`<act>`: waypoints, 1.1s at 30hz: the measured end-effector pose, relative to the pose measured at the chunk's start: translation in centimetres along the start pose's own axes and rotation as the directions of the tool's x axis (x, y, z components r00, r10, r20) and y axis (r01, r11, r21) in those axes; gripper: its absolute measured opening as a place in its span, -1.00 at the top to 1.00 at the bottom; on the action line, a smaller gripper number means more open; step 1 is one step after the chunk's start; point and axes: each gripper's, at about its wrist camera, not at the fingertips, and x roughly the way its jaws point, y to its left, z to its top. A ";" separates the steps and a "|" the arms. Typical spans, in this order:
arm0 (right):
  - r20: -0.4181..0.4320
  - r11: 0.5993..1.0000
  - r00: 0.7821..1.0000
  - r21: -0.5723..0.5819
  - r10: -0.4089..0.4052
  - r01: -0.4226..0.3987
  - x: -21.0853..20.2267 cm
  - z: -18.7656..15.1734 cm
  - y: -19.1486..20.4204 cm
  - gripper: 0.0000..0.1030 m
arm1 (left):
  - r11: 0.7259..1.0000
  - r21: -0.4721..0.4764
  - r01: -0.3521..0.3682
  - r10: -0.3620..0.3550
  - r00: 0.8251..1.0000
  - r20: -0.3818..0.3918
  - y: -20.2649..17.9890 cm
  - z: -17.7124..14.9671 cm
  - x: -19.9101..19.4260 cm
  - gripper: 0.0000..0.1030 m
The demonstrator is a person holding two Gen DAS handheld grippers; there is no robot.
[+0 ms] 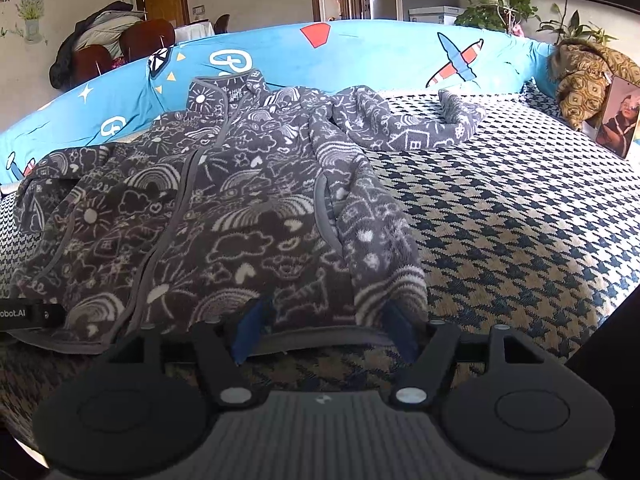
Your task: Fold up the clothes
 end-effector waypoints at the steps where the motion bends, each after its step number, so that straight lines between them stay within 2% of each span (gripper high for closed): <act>1: -0.003 1.000 1.000 0.001 0.003 -0.003 0.0 0.0 -0.1 -0.33 | 1.000 -0.001 0.000 0.000 1.000 0.000 0.0 0.0 0.0 -1.00; 18: -0.020 1.000 1.000 -0.001 0.010 -0.010 0.0 0.1 -0.1 -0.33 | 0.999 -0.051 0.014 -0.016 0.999 -0.042 0.4 0.5 0.3 -1.00; 33: -0.032 1.000 0.999 0.001 0.013 -0.013 0.2 0.2 0.0 -0.37 | 0.997 -0.076 0.004 -0.007 0.999 -0.041 0.3 0.3 0.1 -1.00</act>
